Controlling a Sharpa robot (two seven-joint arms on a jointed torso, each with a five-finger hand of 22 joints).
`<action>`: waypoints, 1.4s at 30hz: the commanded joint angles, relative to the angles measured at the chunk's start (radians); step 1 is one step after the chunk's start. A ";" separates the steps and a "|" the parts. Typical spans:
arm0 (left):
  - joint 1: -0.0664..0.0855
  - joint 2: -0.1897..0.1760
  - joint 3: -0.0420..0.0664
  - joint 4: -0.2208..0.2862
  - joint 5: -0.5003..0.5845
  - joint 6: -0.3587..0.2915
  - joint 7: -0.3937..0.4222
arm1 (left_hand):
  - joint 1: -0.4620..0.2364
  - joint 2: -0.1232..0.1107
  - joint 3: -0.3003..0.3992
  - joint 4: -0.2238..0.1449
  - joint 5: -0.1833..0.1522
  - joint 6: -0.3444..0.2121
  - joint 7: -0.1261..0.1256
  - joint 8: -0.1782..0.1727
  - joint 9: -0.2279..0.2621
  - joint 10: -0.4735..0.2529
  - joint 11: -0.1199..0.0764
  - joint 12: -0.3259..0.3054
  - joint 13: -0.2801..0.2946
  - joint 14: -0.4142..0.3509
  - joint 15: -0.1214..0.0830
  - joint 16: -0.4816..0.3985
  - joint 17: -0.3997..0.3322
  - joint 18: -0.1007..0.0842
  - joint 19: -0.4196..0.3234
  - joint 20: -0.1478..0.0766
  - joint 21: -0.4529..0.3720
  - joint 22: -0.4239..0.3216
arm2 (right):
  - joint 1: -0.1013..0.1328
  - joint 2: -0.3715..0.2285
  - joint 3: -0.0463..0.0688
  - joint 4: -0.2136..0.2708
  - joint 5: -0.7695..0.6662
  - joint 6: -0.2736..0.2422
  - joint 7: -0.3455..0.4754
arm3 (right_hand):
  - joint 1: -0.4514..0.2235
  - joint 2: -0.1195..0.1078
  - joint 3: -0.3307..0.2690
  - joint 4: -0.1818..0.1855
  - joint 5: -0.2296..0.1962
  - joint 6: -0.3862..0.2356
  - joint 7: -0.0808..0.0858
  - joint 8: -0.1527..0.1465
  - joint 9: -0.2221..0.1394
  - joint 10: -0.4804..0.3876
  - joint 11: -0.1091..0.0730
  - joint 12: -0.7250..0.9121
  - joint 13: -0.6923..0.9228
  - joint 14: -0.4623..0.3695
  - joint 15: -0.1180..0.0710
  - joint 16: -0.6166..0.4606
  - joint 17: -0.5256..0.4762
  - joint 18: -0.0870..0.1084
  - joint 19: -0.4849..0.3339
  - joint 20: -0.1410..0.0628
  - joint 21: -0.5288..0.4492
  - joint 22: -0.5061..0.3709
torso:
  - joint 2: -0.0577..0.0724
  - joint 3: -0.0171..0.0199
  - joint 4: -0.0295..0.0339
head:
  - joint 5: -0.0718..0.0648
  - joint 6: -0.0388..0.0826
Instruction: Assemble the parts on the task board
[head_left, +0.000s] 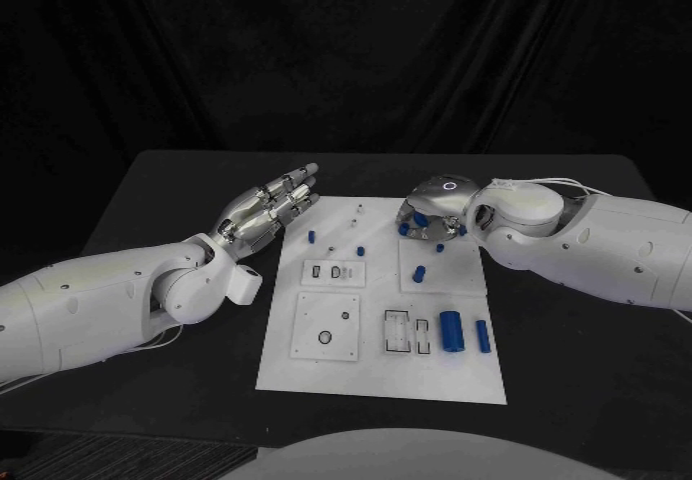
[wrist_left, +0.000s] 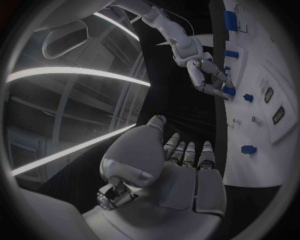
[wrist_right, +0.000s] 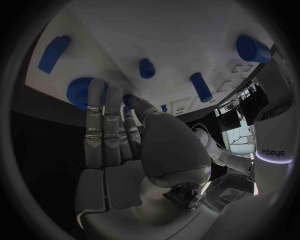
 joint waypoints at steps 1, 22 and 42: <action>0.001 0.002 0.001 -0.001 -0.002 0.029 0.073 | -0.005 0.006 0.003 -0.005 0.005 0.002 0.005 0.005 0.001 0.001 0.006 0.002 0.001 -0.002 0.008 -0.004 -0.001 0.018 0.001 0.006 -0.003 -0.001 | -0.005 0.002 0.000 -0.003 -0.009 -0.007 0.017 | -0.008 -0.005 0.010 0.002 -0.016 0.017 -0.001 0.006 0.004 0.013 -0.001 -0.003 0.001 -0.006 -0.004 0.005 0.003 0.010 -0.012 -0.002 0.008 0.011 | 0.000 0.0005 -0.0013 | 0.002 -0.004; 0.001 0.018 0.001 -0.019 -0.002 0.054 0.054 | -0.007 0.007 0.007 -0.007 0.006 0.003 0.006 0.006 0.001 0.001 0.006 0.000 0.001 -0.002 0.017 -0.004 -0.001 0.022 0.001 0.018 -0.003 -0.001 | -0.014 0.012 0.000 -0.019 -0.009 -0.039 0.041 | 0.000 -0.021 0.065 0.029 -0.109 0.190 -0.016 0.080 0.088 0.207 -0.032 0.041 0.005 0.007 -0.001 0.026 0.022 0.009 -0.034 0.000 0.046 0.086 | -0.001 -0.0008 -0.0002 | 0.004 -0.017; -0.001 0.028 0.001 -0.035 -0.002 0.072 0.036 | -0.005 0.008 0.015 -0.013 0.014 -0.002 0.003 0.005 0.000 0.001 0.006 0.000 0.001 -0.002 0.024 -0.004 -0.001 0.025 0.001 0.032 -0.003 -0.001 | -0.016 0.009 0.001 -0.024 -0.009 -0.031 0.036 | 0.026 -0.014 0.091 0.019 -0.051 0.212 0.001 0.109 0.156 0.300 -0.052 0.023 -0.002 0.009 -0.016 0.005 0.009 0.010 -0.046 -0.012 0.059 0.122 | -0.001 -0.0007 -0.0008 | 0.006 -0.020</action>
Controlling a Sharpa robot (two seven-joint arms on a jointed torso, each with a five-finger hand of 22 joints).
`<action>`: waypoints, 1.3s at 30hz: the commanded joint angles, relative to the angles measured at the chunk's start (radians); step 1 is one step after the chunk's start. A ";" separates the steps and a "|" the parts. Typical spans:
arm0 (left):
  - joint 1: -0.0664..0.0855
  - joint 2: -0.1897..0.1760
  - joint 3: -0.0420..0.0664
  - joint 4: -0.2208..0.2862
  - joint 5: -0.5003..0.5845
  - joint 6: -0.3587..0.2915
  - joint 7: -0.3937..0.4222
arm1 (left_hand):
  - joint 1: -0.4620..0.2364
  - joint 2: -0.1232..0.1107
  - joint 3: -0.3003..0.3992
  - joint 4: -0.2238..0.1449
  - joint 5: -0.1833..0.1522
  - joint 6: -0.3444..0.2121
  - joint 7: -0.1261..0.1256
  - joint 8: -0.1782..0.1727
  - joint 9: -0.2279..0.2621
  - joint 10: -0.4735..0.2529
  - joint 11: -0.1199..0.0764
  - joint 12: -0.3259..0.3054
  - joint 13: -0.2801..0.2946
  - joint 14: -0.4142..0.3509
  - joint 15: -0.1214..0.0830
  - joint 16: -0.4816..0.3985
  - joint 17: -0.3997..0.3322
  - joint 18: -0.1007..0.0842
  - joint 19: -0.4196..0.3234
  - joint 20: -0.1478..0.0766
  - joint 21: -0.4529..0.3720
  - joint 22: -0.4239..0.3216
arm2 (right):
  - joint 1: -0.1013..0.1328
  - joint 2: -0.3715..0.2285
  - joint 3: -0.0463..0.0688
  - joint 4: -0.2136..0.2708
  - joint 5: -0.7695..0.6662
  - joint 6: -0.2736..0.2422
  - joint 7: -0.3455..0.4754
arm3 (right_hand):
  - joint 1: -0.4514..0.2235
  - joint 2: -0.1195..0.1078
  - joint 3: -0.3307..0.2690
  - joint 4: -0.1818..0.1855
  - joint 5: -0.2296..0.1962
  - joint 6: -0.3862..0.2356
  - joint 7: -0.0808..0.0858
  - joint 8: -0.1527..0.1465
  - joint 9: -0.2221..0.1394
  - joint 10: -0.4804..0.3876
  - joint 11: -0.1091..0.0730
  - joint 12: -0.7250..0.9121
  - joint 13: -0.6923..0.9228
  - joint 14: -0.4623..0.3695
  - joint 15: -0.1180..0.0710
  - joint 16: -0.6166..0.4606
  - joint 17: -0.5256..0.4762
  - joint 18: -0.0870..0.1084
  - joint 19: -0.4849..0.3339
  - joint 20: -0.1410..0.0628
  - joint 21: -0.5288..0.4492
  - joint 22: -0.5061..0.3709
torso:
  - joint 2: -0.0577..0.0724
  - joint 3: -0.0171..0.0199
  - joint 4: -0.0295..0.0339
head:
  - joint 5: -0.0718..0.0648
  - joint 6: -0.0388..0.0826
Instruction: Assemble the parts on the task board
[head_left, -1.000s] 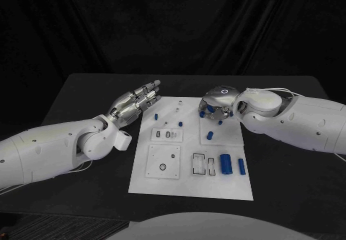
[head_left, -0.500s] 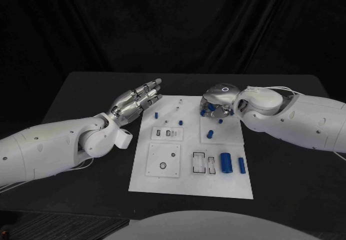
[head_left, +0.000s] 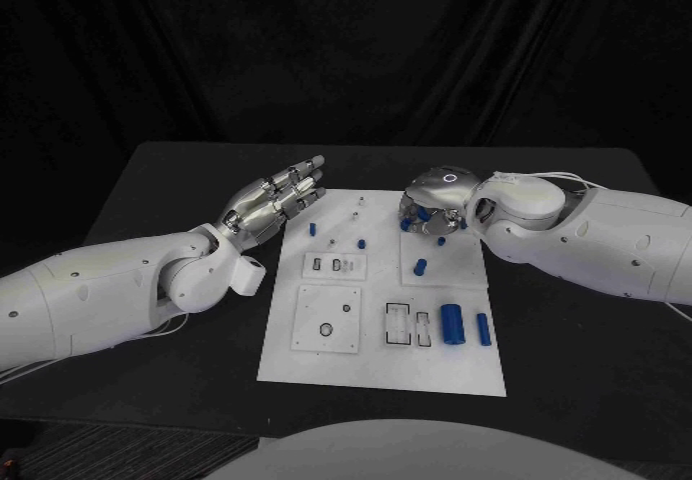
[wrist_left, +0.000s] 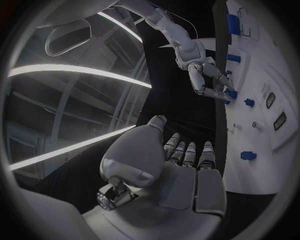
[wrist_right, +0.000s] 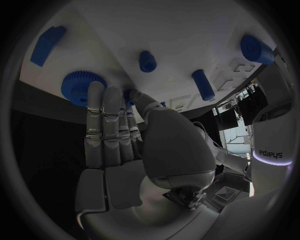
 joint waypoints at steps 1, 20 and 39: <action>-0.001 0.002 0.001 -0.001 -0.001 0.019 0.035 | -0.005 0.008 0.004 -0.002 0.008 -0.005 0.001 0.005 0.000 0.001 0.006 -0.001 0.001 0.001 0.007 -0.004 -0.002 0.010 -0.003 0.009 -0.003 -0.002 | -0.006 -0.004 -0.003 -0.003 -0.009 0.010 0.001 | 0.000 0.014 0.010 0.000 0.011 0.037 -0.024 0.038 0.112 0.005 0.004 -0.008 -0.002 -0.005 -0.001 -0.004 -0.002 0.009 -0.009 0.001 0.004 0.003 | 0.000 0.0003 -0.0008 | 0.002 0.001; -0.001 -0.002 0.001 -0.003 -0.001 0.021 0.028 | -0.005 0.009 0.008 -0.003 0.010 -0.005 0.000 0.005 0.000 0.001 0.011 0.004 0.002 0.001 0.008 -0.004 -0.002 0.010 -0.003 0.013 -0.003 -0.002 | 0.033 -0.009 -0.003 0.007 -0.009 -0.039 0.000 | -0.009 0.020 0.020 0.009 0.018 0.026 -0.020 0.031 0.115 0.006 0.008 -0.019 -0.002 -0.006 0.002 -0.011 -0.004 0.009 -0.013 0.003 0.003 0.008 | 0.003 -0.0013 0.0042 | 0.005 0.017; 0.000 -0.029 0.001 0.011 -0.001 0.013 0.030 | -0.006 0.005 0.011 -0.007 0.012 0.000 0.003 0.007 0.001 0.002 0.016 0.008 0.002 0.001 0.013 -0.004 -0.002 0.011 -0.003 0.021 -0.003 -0.002 | 0.061 0.143 -0.002 -0.141 0.024 -0.014 0.007 | -0.016 0.011 0.032 0.014 -0.003 0.013 -0.017 0.015 0.112 0.000 0.013 -0.039 -0.002 -0.020 0.007 -0.032 -0.013 0.009 -0.027 0.008 -0.008 0.012 | 0.007 -0.0040 0.0096 | 0.010 0.055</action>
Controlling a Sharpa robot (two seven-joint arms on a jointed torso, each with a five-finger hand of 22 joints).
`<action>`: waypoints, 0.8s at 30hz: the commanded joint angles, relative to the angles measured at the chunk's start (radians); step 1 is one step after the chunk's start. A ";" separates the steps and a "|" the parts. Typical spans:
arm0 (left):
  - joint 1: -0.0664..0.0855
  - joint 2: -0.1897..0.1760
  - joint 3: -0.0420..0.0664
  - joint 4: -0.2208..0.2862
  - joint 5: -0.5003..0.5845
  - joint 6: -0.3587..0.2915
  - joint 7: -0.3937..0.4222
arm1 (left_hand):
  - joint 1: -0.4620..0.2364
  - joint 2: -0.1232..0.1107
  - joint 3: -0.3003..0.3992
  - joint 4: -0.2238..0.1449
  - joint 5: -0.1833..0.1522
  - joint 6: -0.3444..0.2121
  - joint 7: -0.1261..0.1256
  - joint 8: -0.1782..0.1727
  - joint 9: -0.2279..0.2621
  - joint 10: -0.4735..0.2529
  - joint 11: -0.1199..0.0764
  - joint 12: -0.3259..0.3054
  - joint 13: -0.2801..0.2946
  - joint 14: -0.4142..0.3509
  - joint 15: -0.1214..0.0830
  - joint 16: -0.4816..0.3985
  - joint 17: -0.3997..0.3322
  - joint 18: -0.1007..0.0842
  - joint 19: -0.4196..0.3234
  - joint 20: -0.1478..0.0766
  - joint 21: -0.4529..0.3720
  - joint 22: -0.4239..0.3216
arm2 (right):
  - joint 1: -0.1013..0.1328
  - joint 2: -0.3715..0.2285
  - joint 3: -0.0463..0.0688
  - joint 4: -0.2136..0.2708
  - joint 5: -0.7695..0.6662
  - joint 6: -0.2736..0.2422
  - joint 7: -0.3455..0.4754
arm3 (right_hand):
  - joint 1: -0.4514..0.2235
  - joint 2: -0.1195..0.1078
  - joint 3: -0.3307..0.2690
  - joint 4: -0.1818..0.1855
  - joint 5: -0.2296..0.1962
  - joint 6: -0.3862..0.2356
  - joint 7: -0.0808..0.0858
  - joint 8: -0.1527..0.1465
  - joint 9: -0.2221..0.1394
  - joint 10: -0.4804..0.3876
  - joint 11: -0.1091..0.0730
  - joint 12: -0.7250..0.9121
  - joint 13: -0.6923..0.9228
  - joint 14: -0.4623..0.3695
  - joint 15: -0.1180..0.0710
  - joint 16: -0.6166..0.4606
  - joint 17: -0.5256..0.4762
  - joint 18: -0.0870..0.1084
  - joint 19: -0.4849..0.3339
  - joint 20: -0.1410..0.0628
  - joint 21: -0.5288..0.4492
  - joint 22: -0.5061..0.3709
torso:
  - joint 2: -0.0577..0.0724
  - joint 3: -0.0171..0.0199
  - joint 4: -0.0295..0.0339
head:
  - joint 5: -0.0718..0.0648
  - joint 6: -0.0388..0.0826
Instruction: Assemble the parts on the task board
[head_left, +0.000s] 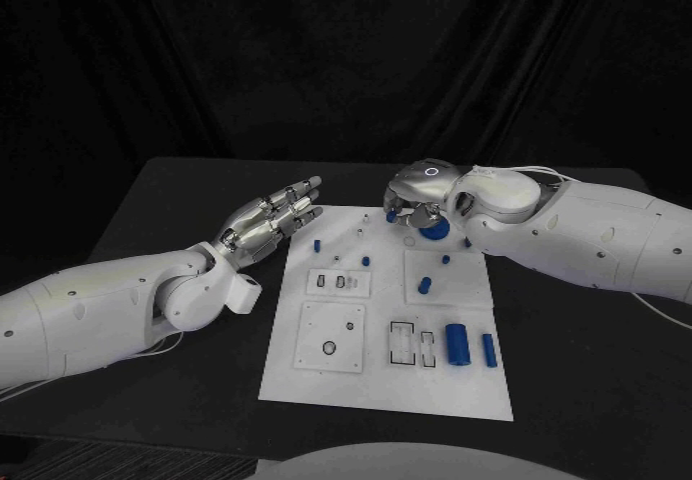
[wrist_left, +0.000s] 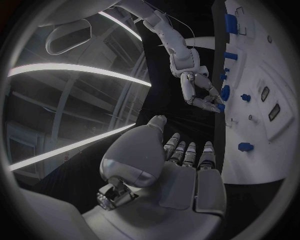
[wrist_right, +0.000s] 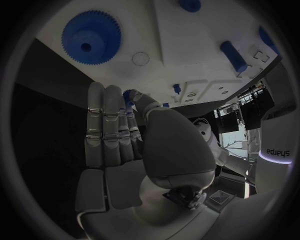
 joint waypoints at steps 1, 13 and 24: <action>0.000 -0.003 0.001 0.005 0.000 0.004 0.030 | -0.006 0.005 0.006 -0.002 0.004 0.000 0.003 0.004 0.001 0.000 0.006 0.003 0.001 0.001 0.006 -0.004 -0.001 0.011 -0.003 0.007 -0.003 -0.001 | 0.002 0.026 0.001 -0.035 0.041 0.008 0.008 | -0.002 -0.004 0.022 0.006 -0.005 0.013 -0.015 0.013 0.141 -0.002 0.007 -0.007 -0.001 -0.011 -0.001 -0.011 -0.004 0.009 -0.011 0.002 -0.009 0.001 | 0.000 0.0000 0.0036 | 0.003 -0.002; 0.000 -0.004 0.001 0.003 0.000 -0.006 0.034 | -0.008 0.004 0.005 -0.002 0.004 0.002 0.006 0.004 0.001 0.000 0.004 0.001 0.000 0.001 0.001 -0.004 -0.001 0.011 -0.003 0.009 -0.003 -0.001 | 0.002 0.090 0.001 -0.119 0.096 -0.037 0.026 | -0.002 -0.006 0.027 0.006 0.002 0.011 -0.010 0.007 0.139 -0.007 0.011 -0.015 -0.001 -0.008 0.001 -0.016 -0.006 0.009 -0.012 0.003 -0.011 0.004 | 0.002 -0.0011 0.0075 | 0.000 -0.004; 0.000 0.009 0.001 -0.010 0.000 0.001 0.032 | -0.008 0.005 0.006 -0.002 0.004 0.001 0.006 0.004 0.001 -0.001 0.004 0.001 0.000 0.001 0.001 -0.004 -0.001 0.011 -0.003 0.010 -0.003 -0.001 | 0.003 0.100 0.001 -0.123 0.100 -0.041 0.024 | -0.004 -0.008 0.028 0.008 0.001 0.011 -0.010 0.004 0.138 -0.009 0.012 -0.018 -0.001 0.000 0.002 -0.015 -0.005 0.009 -0.010 0.004 -0.009 0.006 | 0.001 -0.0012 0.0032 | 0.001 -0.008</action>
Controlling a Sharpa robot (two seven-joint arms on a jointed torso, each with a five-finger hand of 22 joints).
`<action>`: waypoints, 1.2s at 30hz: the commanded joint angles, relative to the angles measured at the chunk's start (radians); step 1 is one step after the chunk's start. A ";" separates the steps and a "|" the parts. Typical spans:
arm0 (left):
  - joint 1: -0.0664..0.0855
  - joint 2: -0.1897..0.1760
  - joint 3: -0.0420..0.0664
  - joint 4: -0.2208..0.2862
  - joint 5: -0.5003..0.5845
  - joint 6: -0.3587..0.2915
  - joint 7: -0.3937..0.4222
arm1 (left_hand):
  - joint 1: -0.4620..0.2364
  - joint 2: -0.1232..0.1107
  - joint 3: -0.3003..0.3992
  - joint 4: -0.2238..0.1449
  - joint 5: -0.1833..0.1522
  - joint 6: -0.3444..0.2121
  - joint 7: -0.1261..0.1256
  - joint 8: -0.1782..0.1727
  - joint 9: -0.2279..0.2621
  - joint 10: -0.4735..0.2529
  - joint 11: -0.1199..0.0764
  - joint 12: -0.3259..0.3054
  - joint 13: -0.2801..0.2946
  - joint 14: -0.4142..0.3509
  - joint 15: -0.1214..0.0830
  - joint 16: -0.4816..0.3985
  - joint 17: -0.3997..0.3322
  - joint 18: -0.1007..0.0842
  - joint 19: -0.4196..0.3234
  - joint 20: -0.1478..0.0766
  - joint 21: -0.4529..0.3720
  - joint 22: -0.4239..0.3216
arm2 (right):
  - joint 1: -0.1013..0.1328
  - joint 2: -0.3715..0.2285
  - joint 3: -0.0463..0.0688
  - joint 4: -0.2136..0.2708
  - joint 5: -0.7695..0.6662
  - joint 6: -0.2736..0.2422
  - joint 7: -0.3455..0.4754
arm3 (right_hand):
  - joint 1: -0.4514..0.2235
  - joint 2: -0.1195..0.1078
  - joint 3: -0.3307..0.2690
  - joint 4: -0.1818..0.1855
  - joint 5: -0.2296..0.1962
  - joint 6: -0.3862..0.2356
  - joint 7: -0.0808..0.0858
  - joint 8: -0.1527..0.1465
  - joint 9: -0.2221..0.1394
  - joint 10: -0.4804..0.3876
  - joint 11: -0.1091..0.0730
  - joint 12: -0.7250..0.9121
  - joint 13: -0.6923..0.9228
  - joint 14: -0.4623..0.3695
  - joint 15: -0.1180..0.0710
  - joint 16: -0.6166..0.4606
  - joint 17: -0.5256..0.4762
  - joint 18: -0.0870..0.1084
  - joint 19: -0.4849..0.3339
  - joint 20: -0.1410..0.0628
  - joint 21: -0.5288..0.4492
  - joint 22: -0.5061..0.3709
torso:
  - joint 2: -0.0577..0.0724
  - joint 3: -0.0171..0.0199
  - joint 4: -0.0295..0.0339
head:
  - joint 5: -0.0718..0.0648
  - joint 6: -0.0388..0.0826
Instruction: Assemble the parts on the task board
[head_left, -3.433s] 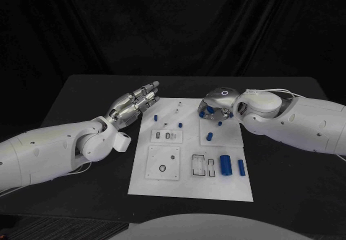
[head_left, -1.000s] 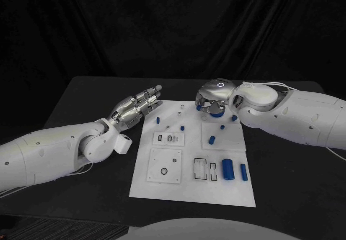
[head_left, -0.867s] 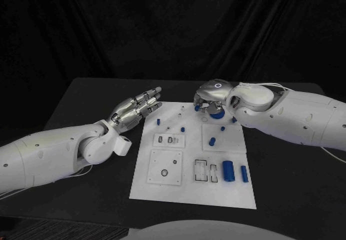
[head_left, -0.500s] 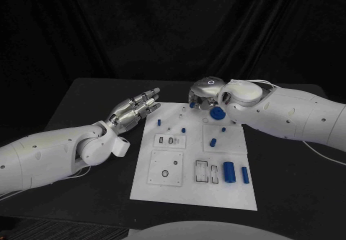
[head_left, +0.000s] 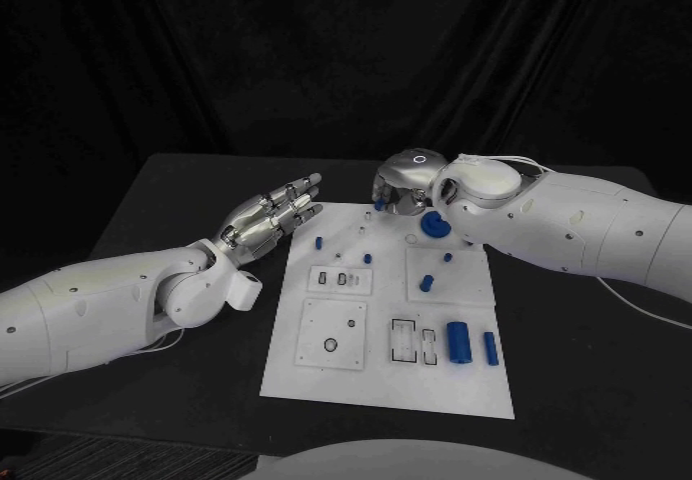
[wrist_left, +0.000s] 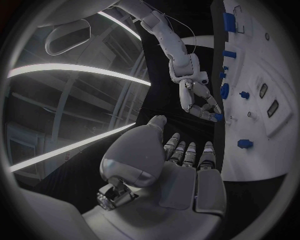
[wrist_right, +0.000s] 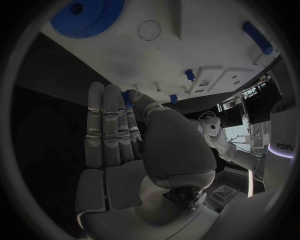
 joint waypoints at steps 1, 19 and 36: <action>0.000 0.003 0.001 -0.002 0.000 0.004 0.032 | -0.008 0.005 0.006 -0.002 0.004 0.001 0.006 0.004 0.001 0.000 0.004 0.001 0.000 0.001 0.001 -0.004 -0.001 0.011 0.001 0.006 -0.003 -0.001 | 0.002 0.003 0.001 0.003 0.009 -0.019 0.003 | 0.001 -0.002 0.017 0.014 -0.001 0.015 -0.005 0.004 0.138 -0.004 0.007 -0.005 -0.001 0.006 0.004 -0.001 0.000 0.009 -0.005 0.001 -0.002 0.002 | 0.000 0.0000 -0.0037 | 0.001 -0.001; 0.000 0.000 0.001 -0.007 0.000 0.001 0.031 | -0.009 0.006 0.007 -0.002 0.005 0.002 0.006 0.005 0.001 -0.001 0.002 0.000 0.000 0.001 0.002 -0.004 -0.001 0.011 0.001 0.007 -0.003 -0.001 | 0.001 0.035 0.001 -0.015 0.010 0.007 0.003 | 0.000 -0.005 0.019 0.015 0.000 0.010 -0.003 -0.002 0.136 -0.011 0.009 -0.011 -0.002 0.009 0.006 -0.002 0.000 0.009 -0.004 0.002 -0.002 0.004 | 0.001 -0.0002 0.0002 | -0.008 -0.015; 0.000 -0.006 0.001 -0.008 0.000 0.004 0.020 | -0.010 0.006 0.007 -0.002 0.005 0.004 0.005 0.005 0.002 -0.001 0.003 0.001 0.001 0.001 0.002 -0.004 -0.001 0.011 0.001 0.008 -0.003 -0.001 | 0.001 0.055 0.001 -0.032 0.010 0.035 -0.005 | -0.008 -0.011 0.020 0.021 -0.005 0.004 0.000 -0.011 0.132 -0.021 0.013 -0.014 -0.002 0.006 0.009 -0.005 0.001 0.009 -0.006 0.005 -0.004 0.007 | -0.001 -0.0004 -0.0022 | -0.006 -0.022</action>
